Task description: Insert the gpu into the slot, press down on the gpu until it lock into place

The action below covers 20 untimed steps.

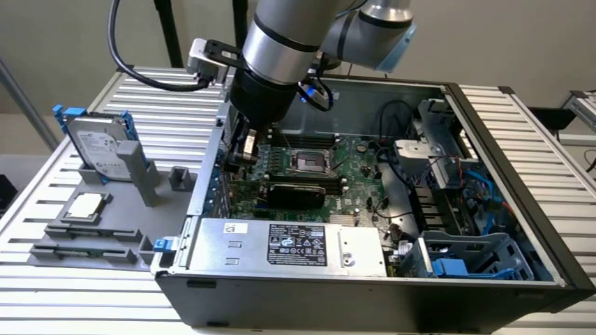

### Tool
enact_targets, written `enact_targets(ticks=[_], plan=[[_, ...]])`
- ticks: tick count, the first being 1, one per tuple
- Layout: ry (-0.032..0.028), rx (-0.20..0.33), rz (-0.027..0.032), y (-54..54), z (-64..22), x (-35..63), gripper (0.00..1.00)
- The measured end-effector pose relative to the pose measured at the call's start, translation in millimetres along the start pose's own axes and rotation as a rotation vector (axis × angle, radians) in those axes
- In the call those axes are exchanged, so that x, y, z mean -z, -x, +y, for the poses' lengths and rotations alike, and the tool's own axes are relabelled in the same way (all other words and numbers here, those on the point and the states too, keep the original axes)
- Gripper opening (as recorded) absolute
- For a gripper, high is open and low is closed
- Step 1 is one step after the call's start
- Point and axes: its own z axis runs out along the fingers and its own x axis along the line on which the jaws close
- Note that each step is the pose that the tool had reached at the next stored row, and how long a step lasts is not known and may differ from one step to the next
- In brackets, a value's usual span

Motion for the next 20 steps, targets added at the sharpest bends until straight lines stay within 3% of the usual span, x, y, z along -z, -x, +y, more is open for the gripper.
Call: enact_targets(ticks=[4, 16, 18, 20], plan=[[0.004, -0.001, 0.0027, 0.6, 0.0, 0.2, 0.11], [0.004, -0.001, 0.0032, 1.3, -1.2, -2.5, 0.11], [0.0025, -0.001, 0.0019, 1.3, -1.3, -1.1, 0.11], [-0.0047, -0.001, 0.004, 1.2, -1.1, 1.9, 0.11]])
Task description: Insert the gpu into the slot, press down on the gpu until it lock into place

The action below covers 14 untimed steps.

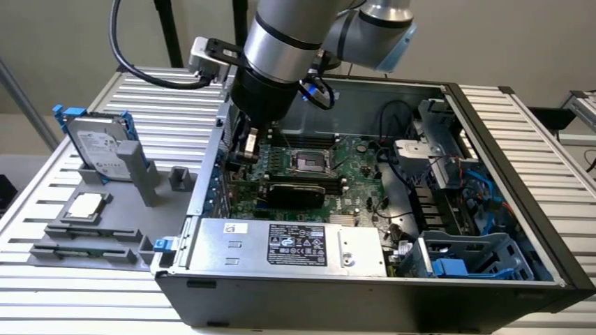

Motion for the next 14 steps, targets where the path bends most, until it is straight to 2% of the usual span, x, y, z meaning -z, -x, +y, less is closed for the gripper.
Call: enact_targets(ticks=[1, 2, 3, 14], plan=[[-0.007, 0.0, 0.0001, 0.0, -0.2, 0.6, 0.11], [-0.0166, 0.0, 0.0007, 0.0, -0.4, 1.0, 0.11], [-0.0298, 0.0, 0.0015, -0.1, -0.5, 1.2, 0.11], [-0.2287, -0.002, 0.0125, -0.3, -5.0, 2.8, 0.11]])
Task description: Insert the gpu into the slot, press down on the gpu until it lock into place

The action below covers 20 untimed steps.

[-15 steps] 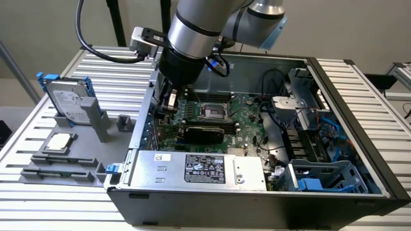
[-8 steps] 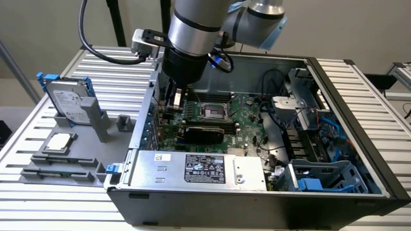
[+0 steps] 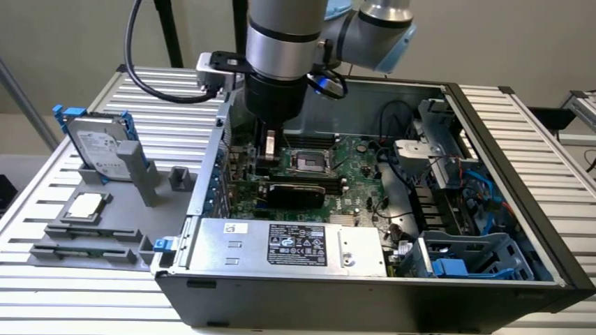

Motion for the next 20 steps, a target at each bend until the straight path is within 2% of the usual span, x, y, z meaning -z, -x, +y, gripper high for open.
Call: enact_targets(ticks=[2, 3, 5, 8, 12, 20], plan=[[-0.026, 0.0, 0.0014, -0.1, -2.1, 0.3, 0.11], [-0.0346, 0.001, 0.002, -0.3, -3.3, 0.5, 0.11], [-0.0448, 0.001, 0.0025, -0.6, -6.0, 1.3, 0.11], [-0.0494, 0.003, 0.0023, -1.7, -10.9, 4.6, 0.11], [-0.05, 0.005, 0.0007, -4.1, -19.0, 13.6, 0.11], [-0.0499, 0.006, -0.0001, -4.3, -19.8, 14.4, 0.11]])
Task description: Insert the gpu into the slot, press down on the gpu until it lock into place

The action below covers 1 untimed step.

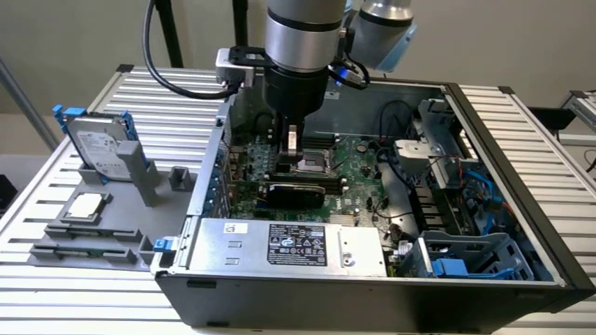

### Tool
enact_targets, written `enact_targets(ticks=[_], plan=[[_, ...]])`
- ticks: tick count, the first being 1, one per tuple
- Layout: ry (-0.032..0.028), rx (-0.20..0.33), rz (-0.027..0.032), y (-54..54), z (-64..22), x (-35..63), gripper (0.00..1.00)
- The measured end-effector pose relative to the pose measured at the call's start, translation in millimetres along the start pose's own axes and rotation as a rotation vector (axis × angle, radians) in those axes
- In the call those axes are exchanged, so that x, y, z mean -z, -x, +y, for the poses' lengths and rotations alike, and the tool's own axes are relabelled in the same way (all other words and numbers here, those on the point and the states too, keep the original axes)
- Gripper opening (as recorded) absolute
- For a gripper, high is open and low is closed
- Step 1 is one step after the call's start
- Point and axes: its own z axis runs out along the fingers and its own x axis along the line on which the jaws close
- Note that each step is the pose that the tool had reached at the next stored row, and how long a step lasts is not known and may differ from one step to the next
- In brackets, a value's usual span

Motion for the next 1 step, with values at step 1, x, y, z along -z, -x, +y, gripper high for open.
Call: enact_targets(ticks=[1], plan=[[0.0, 0.0, 0.0, 0.0, 0.0, 0.0, 0.11]])
